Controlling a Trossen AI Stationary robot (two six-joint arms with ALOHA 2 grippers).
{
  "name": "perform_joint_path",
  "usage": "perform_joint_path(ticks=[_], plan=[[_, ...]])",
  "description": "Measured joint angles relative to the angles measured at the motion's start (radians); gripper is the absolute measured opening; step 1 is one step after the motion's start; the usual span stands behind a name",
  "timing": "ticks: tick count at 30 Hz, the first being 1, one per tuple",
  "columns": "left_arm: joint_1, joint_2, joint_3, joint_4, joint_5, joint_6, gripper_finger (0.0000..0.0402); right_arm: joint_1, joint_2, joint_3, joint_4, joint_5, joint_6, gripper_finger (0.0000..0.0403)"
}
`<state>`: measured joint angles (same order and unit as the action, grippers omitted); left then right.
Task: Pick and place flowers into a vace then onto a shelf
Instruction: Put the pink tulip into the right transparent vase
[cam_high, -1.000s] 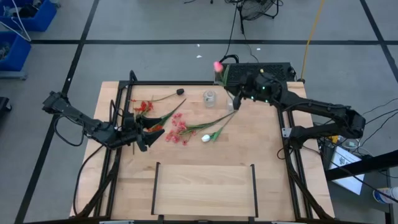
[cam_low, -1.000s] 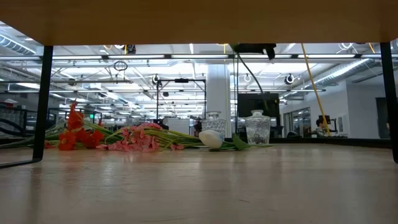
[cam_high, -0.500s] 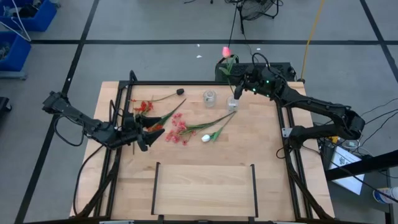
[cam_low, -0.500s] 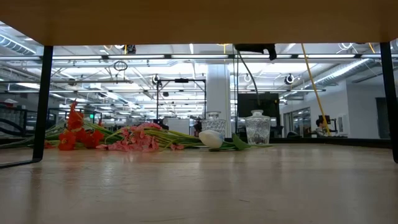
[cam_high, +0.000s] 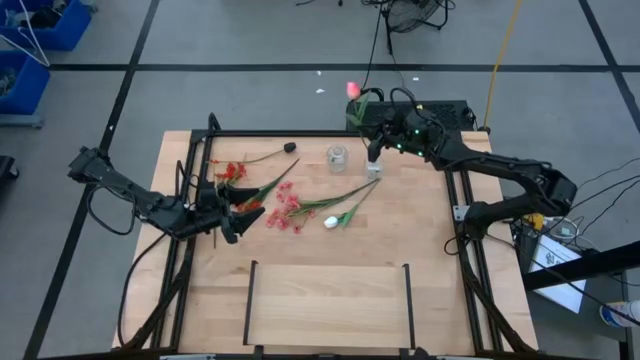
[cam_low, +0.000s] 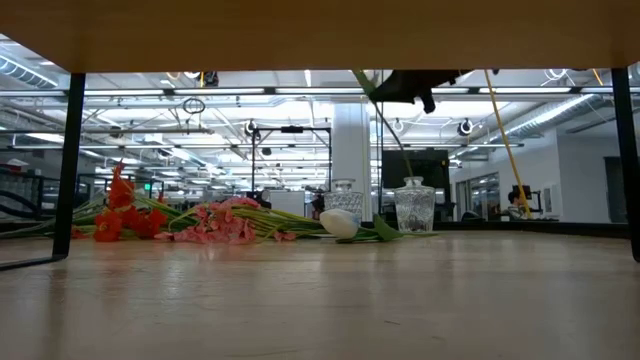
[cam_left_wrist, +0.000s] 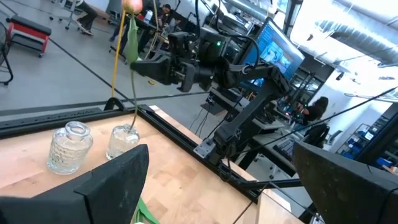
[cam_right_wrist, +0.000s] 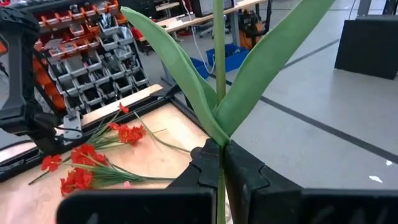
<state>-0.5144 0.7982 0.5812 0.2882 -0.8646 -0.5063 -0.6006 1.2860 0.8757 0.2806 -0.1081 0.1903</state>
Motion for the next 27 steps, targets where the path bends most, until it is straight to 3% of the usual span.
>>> perform_joint_path(ticks=[18, 27], plan=[[0.015, 0.0, 0.0, -0.002, -0.001, 0.04, 0.0399, -0.004, 0.037, -0.047, -0.035, 0.032, 0.008, 0.0002], [0.045, 0.0, 0.0, -0.007, -0.001, 0.04, 0.0399, -0.014, 0.036, -0.257, 0.27, 0.034, 0.187, 0.0002]])
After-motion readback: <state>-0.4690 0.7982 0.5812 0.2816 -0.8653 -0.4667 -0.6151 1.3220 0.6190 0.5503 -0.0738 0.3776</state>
